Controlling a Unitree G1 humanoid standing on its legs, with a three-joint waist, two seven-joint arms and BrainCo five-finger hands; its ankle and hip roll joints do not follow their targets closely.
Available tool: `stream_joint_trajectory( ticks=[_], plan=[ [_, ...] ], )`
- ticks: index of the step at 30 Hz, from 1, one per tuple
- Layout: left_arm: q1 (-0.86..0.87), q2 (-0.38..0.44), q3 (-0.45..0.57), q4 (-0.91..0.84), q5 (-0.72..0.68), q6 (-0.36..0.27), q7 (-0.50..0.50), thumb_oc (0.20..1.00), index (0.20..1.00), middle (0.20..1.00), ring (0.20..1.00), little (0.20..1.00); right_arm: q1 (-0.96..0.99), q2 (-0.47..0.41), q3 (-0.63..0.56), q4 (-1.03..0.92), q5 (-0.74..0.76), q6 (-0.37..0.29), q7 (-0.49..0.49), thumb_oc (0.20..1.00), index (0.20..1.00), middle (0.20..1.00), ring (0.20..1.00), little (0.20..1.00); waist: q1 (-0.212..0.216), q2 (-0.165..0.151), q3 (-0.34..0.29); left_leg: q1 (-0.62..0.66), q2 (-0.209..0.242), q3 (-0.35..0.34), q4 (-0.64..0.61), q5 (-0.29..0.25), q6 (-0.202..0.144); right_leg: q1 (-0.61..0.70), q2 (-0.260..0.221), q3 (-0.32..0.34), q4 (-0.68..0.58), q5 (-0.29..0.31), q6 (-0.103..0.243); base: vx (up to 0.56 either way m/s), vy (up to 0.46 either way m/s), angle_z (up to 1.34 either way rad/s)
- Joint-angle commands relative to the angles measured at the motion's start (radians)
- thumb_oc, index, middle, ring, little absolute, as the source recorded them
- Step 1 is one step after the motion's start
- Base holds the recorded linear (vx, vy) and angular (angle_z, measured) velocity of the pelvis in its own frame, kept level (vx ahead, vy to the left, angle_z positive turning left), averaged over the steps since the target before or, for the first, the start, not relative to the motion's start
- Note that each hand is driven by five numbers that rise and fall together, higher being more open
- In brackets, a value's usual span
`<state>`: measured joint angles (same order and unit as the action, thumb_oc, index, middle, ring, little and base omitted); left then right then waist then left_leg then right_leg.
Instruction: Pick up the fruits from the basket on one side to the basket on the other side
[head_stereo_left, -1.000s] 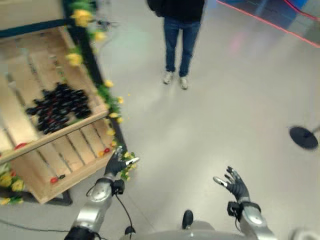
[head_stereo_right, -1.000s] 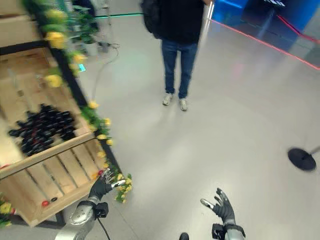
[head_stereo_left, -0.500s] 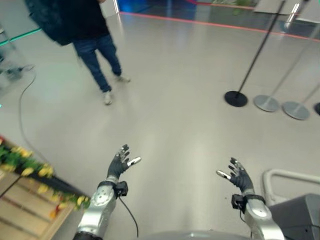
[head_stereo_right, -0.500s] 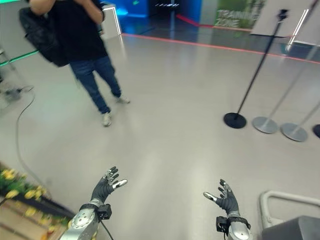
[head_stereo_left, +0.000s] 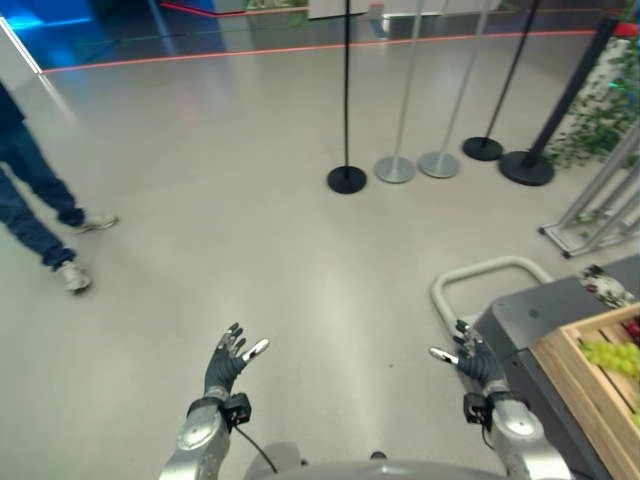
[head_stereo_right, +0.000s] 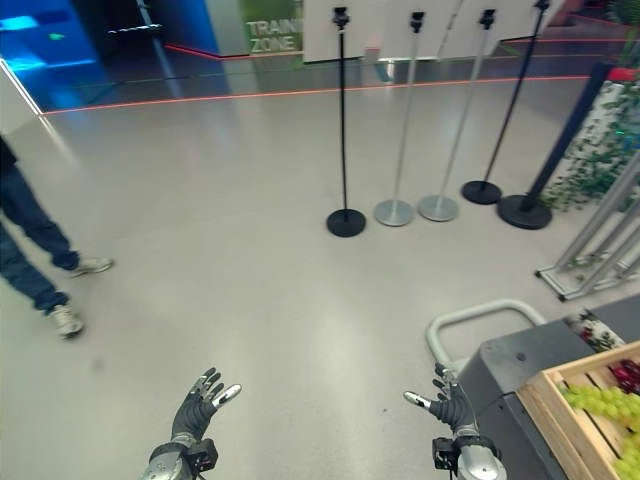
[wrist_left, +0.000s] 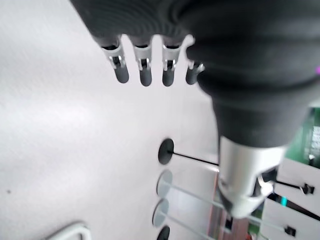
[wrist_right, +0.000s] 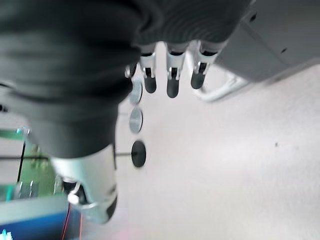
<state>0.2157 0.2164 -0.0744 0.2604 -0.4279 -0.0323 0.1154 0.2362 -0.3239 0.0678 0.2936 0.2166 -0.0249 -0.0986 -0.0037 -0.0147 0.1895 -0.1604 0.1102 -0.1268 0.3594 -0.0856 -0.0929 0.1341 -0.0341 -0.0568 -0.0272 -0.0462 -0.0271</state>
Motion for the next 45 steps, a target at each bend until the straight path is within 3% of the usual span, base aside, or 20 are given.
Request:
stream_joint_trajectory(
  ticks=[1, 3, 4, 8, 11, 13, 16, 18, 20, 21, 26, 29, 32, 36, 38, 39, 40, 42, 43, 45],
  plan=[
    [-0.021, 0.013, 0.029, -0.075, -0.043, -0.058, 0.031, 1.000, 1.000, 1.000, 1.000, 1.000, -0.052, -0.041, -0.001, -0.039, -0.016, -0.041, -0.002, 1.000, 1.000, 1.000, 1.000, 1.000, 0.039, 0.058, 0.014, 0.051, 0.053, -0.163, -0.279, 0.191, -0.030, 0.026, -0.032, 0.043, -0.056, -0.024, 0.110, 0.22, 0.304, -1.17],
    [-0.038, 0.009, 0.028, -0.076, -0.028, -0.070, 0.034, 1.000, 1.000, 1.000, 1.000, 1.000, -0.060, -0.057, -0.008, -0.050, -0.026, -0.049, 0.000, 1.000, 1.000, 1.000, 1.000, 1.000, 0.039, 0.075, 0.008, 0.052, 0.048, -0.244, -0.325, 0.216, -0.067, 0.019, -0.035, 0.089, -0.057, -0.035, 0.119, 0.22, 0.351, -1.09],
    [-0.062, 0.017, 0.018, -0.072, -0.019, -0.075, 0.034, 1.000, 1.000, 1.000, 1.000, 1.000, -0.061, -0.054, -0.022, -0.055, -0.023, -0.044, 0.003, 1.000, 1.000, 1.000, 1.000, 1.000, 0.016, 0.074, 0.007, 0.056, 0.064, -0.147, -0.300, 0.179, -0.065, 0.037, -0.071, 0.091, -0.057, -0.054, 0.137, 0.09, 0.228, -0.86],
    [-0.086, 0.036, -0.001, -0.063, -0.011, -0.072, 0.032, 1.000, 1.000, 1.000, 1.000, 1.000, -0.061, -0.038, -0.025, -0.052, -0.024, -0.036, 0.001, 1.000, 1.000, 1.000, 1.000, 1.000, 0.016, 0.064, -0.007, 0.084, 0.033, -0.110, -0.332, 0.156, -0.041, 0.032, -0.116, 0.098, -0.030, -0.040, 0.165, 0.11, 0.307, -0.65],
    [-0.108, 0.074, -0.014, -0.066, 0.024, -0.068, 0.030, 1.000, 1.000, 1.000, 1.000, 1.000, -0.057, 0.000, -0.030, -0.058, -0.005, -0.033, 0.006, 1.000, 1.000, 1.000, 1.000, 1.000, -0.005, 0.035, -0.023, 0.137, 0.009, -0.002, -0.409, 0.154, -0.012, -0.040, -0.173, 0.116, 0.061, -0.011, 0.214, 0.07, 0.295, -0.66],
    [-0.135, 0.095, -0.022, -0.064, 0.041, -0.061, 0.038, 1.000, 1.000, 1.000, 1.000, 1.000, -0.067, 0.030, -0.023, -0.049, -0.002, -0.032, 0.001, 1.000, 1.000, 1.000, 1.000, 1.000, -0.011, 0.005, -0.020, 0.171, -0.011, 0.109, -0.441, 0.125, 0.013, -0.130, -0.231, 0.062, 0.091, 0.080, 0.263, 0.02, 0.377, -0.78],
    [-0.142, 0.092, -0.024, -0.050, 0.048, -0.059, 0.040, 1.000, 1.000, 1.000, 1.000, 1.000, -0.062, 0.046, -0.017, -0.020, 0.000, -0.028, 0.001, 1.000, 1.000, 1.000, 1.000, 1.000, -0.014, 0.002, -0.005, 0.200, -0.031, 0.204, -0.447, 0.096, 0.032, -0.195, -0.269, -0.121, 0.135, 0.129, 0.258, -0.03, 0.268, -1.46],
    [-0.148, 0.085, -0.030, -0.034, 0.052, -0.058, 0.043, 1.000, 1.000, 1.000, 1.000, 1.000, -0.065, 0.047, -0.011, 0.000, -0.002, -0.029, 0.001, 1.000, 1.000, 1.000, 1.000, 1.000, -0.026, 0.002, 0.000, 0.203, -0.036, 0.227, -0.447, 0.094, 0.036, -0.216, -0.248, -0.138, 0.160, 0.120, 0.254, 0.00, 0.191, -1.02],
    [-0.146, 0.077, -0.031, 0.005, 0.056, -0.040, 0.037, 1.000, 1.000, 1.000, 1.000, 1.000, -0.051, 0.048, -0.004, 0.020, 0.013, -0.016, 0.009, 1.000, 1.000, 1.000, 1.000, 1.000, -0.054, -0.015, 0.018, 0.227, -0.051, 0.287, -0.447, 0.082, 0.055, -0.266, -0.142, -0.140, 0.154, 0.095, 0.212, 0.04, 0.174, -0.52],
    [-0.146, 0.077, -0.031, 0.005, 0.056, -0.041, 0.036, 1.000, 1.000, 1.000, 1.000, 1.000, -0.050, 0.048, -0.004, 0.019, 0.013, -0.016, 0.009, 1.000, 1.000, 1.000, 1.000, 1.000, -0.052, -0.014, 0.019, 0.229, -0.050, 0.289, -0.447, 0.081, 0.054, -0.264, -0.141, -0.139, 0.153, 0.096, 0.211, 0.02, 0.078, -1.00],
    [-0.150, 0.062, -0.030, 0.029, 0.051, -0.025, 0.021, 1.000, 1.000, 1.000, 1.000, 1.000, -0.061, 0.048, 0.019, 0.045, 0.010, -0.016, 0.008, 1.000, 1.000, 1.000, 1.000, 1.000, -0.048, -0.015, 0.016, 0.282, -0.050, 0.389, -0.444, 0.041, 0.059, -0.291, -0.138, -0.386, 0.160, 0.091, 0.167, 0.08, 0.023, -0.82],
    [-0.153, 0.043, -0.039, 0.052, 0.023, -0.029, 0.013, 1.000, 1.000, 1.000, 1.000, 1.000, -0.075, 0.042, 0.028, 0.073, 0.002, -0.013, 0.003, 1.000, 1.000, 1.000, 1.000, 1.000, -0.052, -0.010, 0.005, 0.303, -0.058, 0.413, -0.416, 0.019, 0.060, -0.249, -0.135, -0.369, 0.106, 0.104, 0.169, 0.10, -0.066, -0.33],
    [-0.150, 0.025, -0.049, 0.064, -0.030, -0.020, 0.007, 1.000, 1.000, 1.000, 1.000, 1.000, -0.105, 0.017, 0.040, 0.095, 0.009, -0.007, -0.007, 1.000, 1.000, 1.000, 1.000, 1.000, -0.060, 0.007, -0.018, 0.280, -0.020, 0.436, -0.217, -0.053, 0.059, -0.184, -0.081, -0.310, 0.068, 0.069, 0.130, 0.14, -0.124, -0.30],
    [-0.149, 0.012, -0.060, 0.076, -0.040, -0.018, 0.012, 1.000, 1.000, 1.000, 1.000, 1.000, -0.117, -0.017, 0.051, 0.127, 0.014, 0.000, -0.004, 1.000, 1.000, 1.000, 1.000, 1.000, -0.043, 0.015, 0.016, 0.171, 0.010, 0.384, 0.096, -0.010, 0.027, -0.124, -0.044, -0.268, 0.033, 0.048, 0.088, 0.04, -0.099, -0.63],
    [-0.141, -0.009, -0.069, 0.096, -0.076, -0.028, 0.019, 1.000, 1.000, 1.000, 1.000, 1.000, -0.135, -0.037, 0.069, 0.168, 0.007, 0.009, -0.004, 1.000, 1.000, 1.000, 1.000, 1.000, -0.010, 0.017, 0.062, 0.060, -0.086, 0.166, 0.327, 0.078, -0.003, -0.078, -0.043, -0.208, 0.010, 0.040, 0.058, 0.02, 0.055, -0.43],
    [-0.135, -0.017, -0.073, 0.114, -0.080, -0.029, 0.019, 1.000, 1.000, 1.000, 1.000, 1.000, -0.138, -0.040, 0.074, 0.194, 0.007, 0.010, -0.004, 1.000, 1.000, 1.000, 1.000, 1.000, -0.005, 0.011, 0.064, 0.037, -0.121, 0.136, 0.345, 0.085, -0.003, -0.072, -0.050, -0.192, 0.007, 0.043, 0.055, 0.06, 0.085, -0.90],
    [-0.132, -0.020, -0.076, 0.125, -0.072, -0.023, 0.018, 1.000, 1.000, 1.000, 1.000, 1.000, -0.143, -0.038, 0.078, 0.224, 0.007, 0.016, -0.004, 1.000, 1.000, 1.000, 1.000, 1.000, -0.001, 0.012, 0.062, 0.033, -0.126, 0.120, 0.312, 0.073, 0.007, -0.064, -0.049, -0.172, 0.005, 0.042, 0.060, 0.07, 0.064, -1.01],
    [-0.125, -0.030, -0.071, 0.174, -0.100, -0.022, 0.012, 1.000, 1.000, 1.000, 1.000, 1.000, -0.155, -0.029, 0.088, 0.304, 0.007, 0.021, -0.007, 1.000, 1.000, 1.000, 1.000, 1.000, -0.004, 0.017, 0.053, 0.035, -0.042, 0.115, 0.213, 0.098, 0.012, -0.053, -0.058, -0.160, 0.007, 0.037, 0.077, 0.11, 0.108, -0.65],
    [-0.139, -0.033, -0.077, 0.218, -0.090, -0.023, 0.018, 1.000, 1.000, 1.000, 1.000, 1.000, -0.166, -0.025, 0.091, 0.349, 0.007, 0.020, -0.014, 1.000, 1.000, 1.000, 1.000, 1.000, 0.000, 0.020, 0.050, 0.044, 0.019, 0.115, 0.116, 0.104, 0.007, -0.041, -0.064, -0.154, 0.011, 0.028, 0.089, 0.17, 0.162, -0.49],
    [-0.139, -0.037, -0.081, 0.255, -0.101, -0.020, 0.017, 1.000, 1.000, 1.000, 1.000, 1.000, -0.183, -0.027, 0.089, 0.423, 0.006, 0.023, -0.025, 1.000, 1.000, 1.000, 1.000, 1.000, 0.004, 0.045, 0.034, 0.102, 0.049, 0.085, -0.125, 0.096, 0.002, -0.033, -0.050, -0.142, 0.012, 0.013, 0.109, 0.19, 0.190, -0.55]
  ],
)
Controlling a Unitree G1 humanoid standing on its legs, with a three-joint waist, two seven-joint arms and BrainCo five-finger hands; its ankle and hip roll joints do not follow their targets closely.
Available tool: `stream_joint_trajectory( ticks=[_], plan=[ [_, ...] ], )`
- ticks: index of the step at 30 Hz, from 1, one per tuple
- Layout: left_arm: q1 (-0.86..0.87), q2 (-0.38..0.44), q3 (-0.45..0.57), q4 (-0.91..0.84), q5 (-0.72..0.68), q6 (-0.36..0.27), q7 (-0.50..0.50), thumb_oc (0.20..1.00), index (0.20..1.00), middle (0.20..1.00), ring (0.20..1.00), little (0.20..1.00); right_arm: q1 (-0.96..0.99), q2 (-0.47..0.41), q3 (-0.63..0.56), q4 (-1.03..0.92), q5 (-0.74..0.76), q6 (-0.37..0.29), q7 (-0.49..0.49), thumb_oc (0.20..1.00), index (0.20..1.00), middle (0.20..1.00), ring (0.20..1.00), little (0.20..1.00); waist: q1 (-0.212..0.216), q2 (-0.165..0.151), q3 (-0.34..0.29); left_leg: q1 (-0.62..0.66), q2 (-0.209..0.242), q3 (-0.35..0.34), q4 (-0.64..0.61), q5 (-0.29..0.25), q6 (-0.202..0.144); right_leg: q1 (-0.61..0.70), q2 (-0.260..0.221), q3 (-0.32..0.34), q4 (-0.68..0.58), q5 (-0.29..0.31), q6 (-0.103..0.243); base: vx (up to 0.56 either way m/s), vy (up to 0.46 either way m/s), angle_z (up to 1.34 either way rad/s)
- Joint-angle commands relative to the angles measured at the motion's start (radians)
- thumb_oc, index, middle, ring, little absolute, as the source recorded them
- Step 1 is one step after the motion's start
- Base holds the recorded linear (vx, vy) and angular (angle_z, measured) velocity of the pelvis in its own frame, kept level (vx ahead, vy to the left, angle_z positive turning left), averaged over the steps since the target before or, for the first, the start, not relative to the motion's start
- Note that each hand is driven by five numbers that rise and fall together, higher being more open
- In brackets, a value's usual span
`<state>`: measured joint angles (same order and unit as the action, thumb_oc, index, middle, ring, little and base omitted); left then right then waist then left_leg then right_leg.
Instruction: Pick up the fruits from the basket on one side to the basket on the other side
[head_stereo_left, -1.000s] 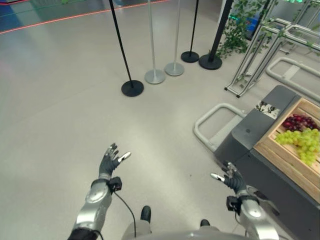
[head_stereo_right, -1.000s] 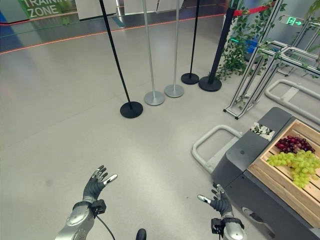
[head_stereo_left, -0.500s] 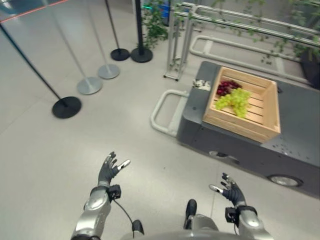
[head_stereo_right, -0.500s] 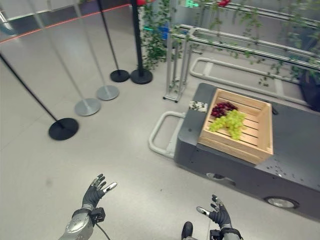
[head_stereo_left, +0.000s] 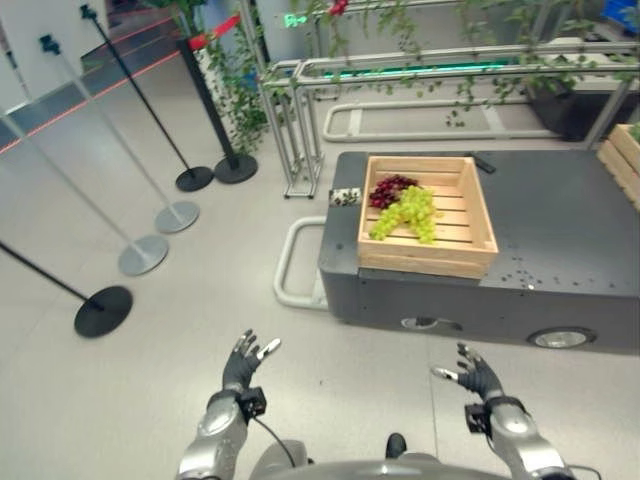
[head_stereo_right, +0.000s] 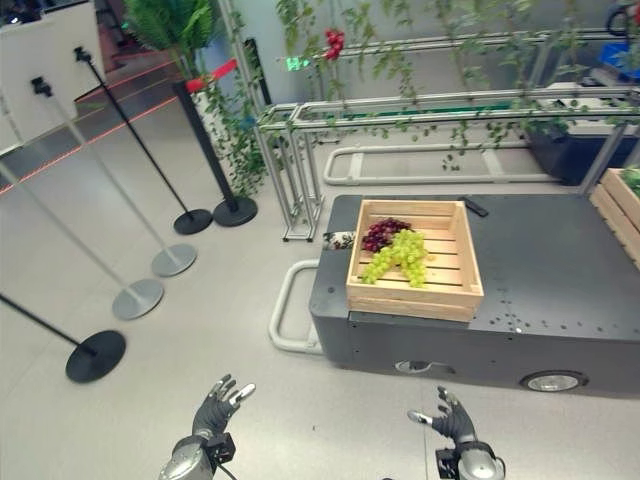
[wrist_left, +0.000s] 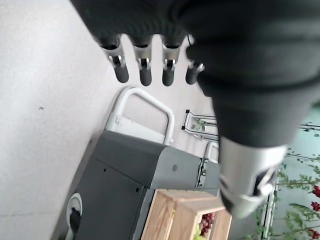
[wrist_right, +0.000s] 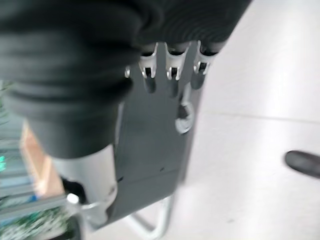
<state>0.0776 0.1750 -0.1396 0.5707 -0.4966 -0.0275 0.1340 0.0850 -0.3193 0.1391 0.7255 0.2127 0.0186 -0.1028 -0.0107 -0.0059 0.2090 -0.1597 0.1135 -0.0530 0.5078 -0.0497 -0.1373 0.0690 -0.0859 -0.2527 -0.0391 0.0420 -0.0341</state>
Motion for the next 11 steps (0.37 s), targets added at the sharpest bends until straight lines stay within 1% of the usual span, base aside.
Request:
stream_joint_trajectory(
  ticks=[1, 2, 3, 4, 5, 6, 8, 11],
  plan=[
    [-0.007, 0.004, -0.027, -0.001, -0.011, -0.022, -0.004, 1.000, 1.000, 1.000, 1.000, 1.000, -0.044, -0.037, 0.025, 0.065, -0.009, -0.023, -0.021, 1.000, 1.000, 1.000, 1.000, 1.000, 0.010, 0.058, 0.013, 0.142, 0.089, -0.004, -0.418, 0.112, 0.022, 0.041, 0.010, 0.061, 0.023, -0.083, 0.124, 0.13, 0.210, -0.66],
    [-0.019, -0.005, -0.038, 0.043, -0.001, -0.024, -0.008, 1.000, 1.000, 1.000, 1.000, 1.000, -0.053, -0.028, 0.028, 0.107, -0.012, -0.022, -0.021, 1.000, 1.000, 1.000, 1.000, 1.000, 0.005, 0.062, 0.003, 0.177, 0.067, -0.003, -0.437, 0.089, 0.022, 0.042, 0.002, 0.054, 0.018, -0.082, 0.127, 0.09, 0.224, -0.63],
    [-0.048, -0.009, -0.049, 0.112, 0.017, -0.019, -0.012, 1.000, 1.000, 1.000, 1.000, 1.000, -0.069, -0.020, 0.020, 0.166, -0.010, -0.020, -0.027, 1.000, 1.000, 1.000, 1.000, 1.000, 0.000, 0.063, 0.000, 0.173, 0.047, -0.006, -0.435, 0.091, 0.017, 0.048, -0.009, 0.046, 0.011, -0.081, 0.128, 0.06, 0.165, -0.52],
    [-0.078, -0.005, -0.047, 0.158, 0.031, -0.021, -0.020, 1.000, 1.000, 1.000, 1.000, 1.000, -0.098, -0.012, 0.019, 0.238, -0.009, -0.021, -0.026, 1.000, 1.000, 1.000, 1.000, 1.000, -0.009, 0.056, -0.003, 0.164, 0.032, 0.005, -0.400, 0.061, 0.016, 0.054, -0.018, 0.054, 0.009, -0.079, 0.132, 0.10, 0.168, -0.25],
    [-0.084, -0.004, -0.047, 0.202, 0.038, -0.023, -0.026, 1.000, 1.000, 1.000, 1.000, 1.000, -0.105, 0.005, 0.010, 0.287, -0.012, -0.019, -0.027, 1.000, 1.000, 1.000, 1.000, 1.000, -0.012, 0.053, -0.011, 0.174, 0.025, 0.017, -0.414, 0.057, 0.018, 0.059, -0.020, 0.056, 0.009, -0.080, 0.135, 0.13, 0.155, 0.14],
    [-0.086, -0.004, -0.041, 0.223, 0.032, -0.025, -0.022, 1.000, 1.000, 1.000, 1.000, 1.000, -0.106, 0.012, 0.005, 0.318, -0.014, -0.018, -0.032, 1.000, 1.000, 1.000, 1.000, 1.000, -0.012, 0.052, -0.019, 0.183, 0.023, 0.023, -0.429, 0.058, 0.021, 0.063, -0.027, 0.057, 0.010, -0.075, 0.136, 0.15, 0.179, 0.70],
    [-0.092, -0.004, -0.020, 0.265, 0.022, -0.030, -0.016, 1.000, 1.000, 1.000, 1.000, 1.000, -0.104, 0.036, -0.017, 0.369, 0.012, -0.017, -0.027, 1.000, 1.000, 1.000, 1.000, 1.000, -0.007, 0.047, -0.035, 0.220, 0.023, 0.042, -0.508, 0.071, 0.030, 0.061, -0.037, 0.059, 0.004, -0.067, 0.145, 0.12, 0.164, 0.55],
    [-0.100, -0.001, -0.011, 0.341, 0.044, -0.026, -0.033, 1.000, 1.000, 1.000, 1.000, 1.000, -0.104, 0.050, -0.019, 0.441, -0.010, -0.021, -0.017, 1.000, 1.000, 1.000, 1.000, 1.000, 0.000, 0.034, -0.052, 0.253, 0.014, 0.066, -0.577, 0.090, 0.031, 0.054, -0.054, 0.051, -0.007, -0.055, 0.164, 0.07, 0.134, -0.15]
  ],
)
